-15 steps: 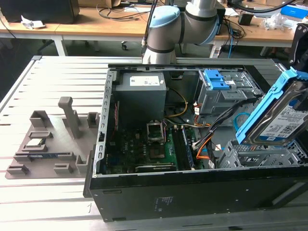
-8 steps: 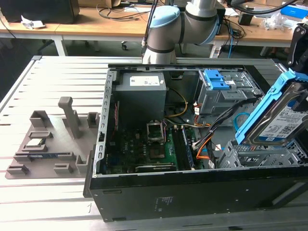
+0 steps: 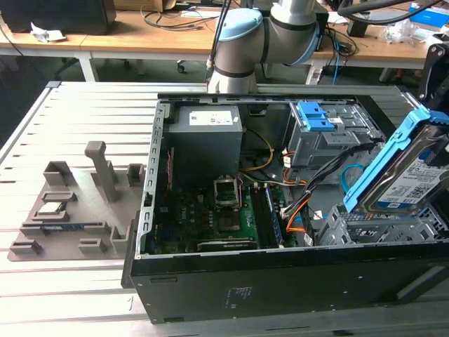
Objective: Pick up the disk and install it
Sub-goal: 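Insert the disk into the insertion slot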
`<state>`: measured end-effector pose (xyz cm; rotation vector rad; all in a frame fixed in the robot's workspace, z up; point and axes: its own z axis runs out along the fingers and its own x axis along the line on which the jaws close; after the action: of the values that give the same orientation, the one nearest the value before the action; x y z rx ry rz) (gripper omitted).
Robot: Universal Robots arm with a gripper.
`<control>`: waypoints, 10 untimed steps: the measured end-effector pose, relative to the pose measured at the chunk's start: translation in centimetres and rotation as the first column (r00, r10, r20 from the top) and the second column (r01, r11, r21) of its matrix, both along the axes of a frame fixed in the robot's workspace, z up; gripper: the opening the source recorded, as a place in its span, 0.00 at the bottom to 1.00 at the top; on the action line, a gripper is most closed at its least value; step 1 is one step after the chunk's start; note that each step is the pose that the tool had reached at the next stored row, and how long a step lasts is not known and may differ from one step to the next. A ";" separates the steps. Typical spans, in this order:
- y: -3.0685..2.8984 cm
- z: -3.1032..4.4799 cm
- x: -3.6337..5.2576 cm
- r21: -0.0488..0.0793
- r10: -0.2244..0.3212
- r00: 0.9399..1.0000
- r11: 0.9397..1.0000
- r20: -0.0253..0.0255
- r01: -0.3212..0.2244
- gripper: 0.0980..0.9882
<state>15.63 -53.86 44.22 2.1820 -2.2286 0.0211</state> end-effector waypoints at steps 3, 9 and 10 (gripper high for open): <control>0.00 -0.87 0.01 0.000 0.000 1.000 1.000 0.000 0.000 0.30; 0.00 -2.14 0.01 0.000 0.000 1.000 1.000 0.000 0.000 0.30; 0.00 -2.30 0.01 0.000 0.000 1.000 1.000 0.000 0.000 0.30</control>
<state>15.64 -53.86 41.91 2.1822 -2.2283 0.0212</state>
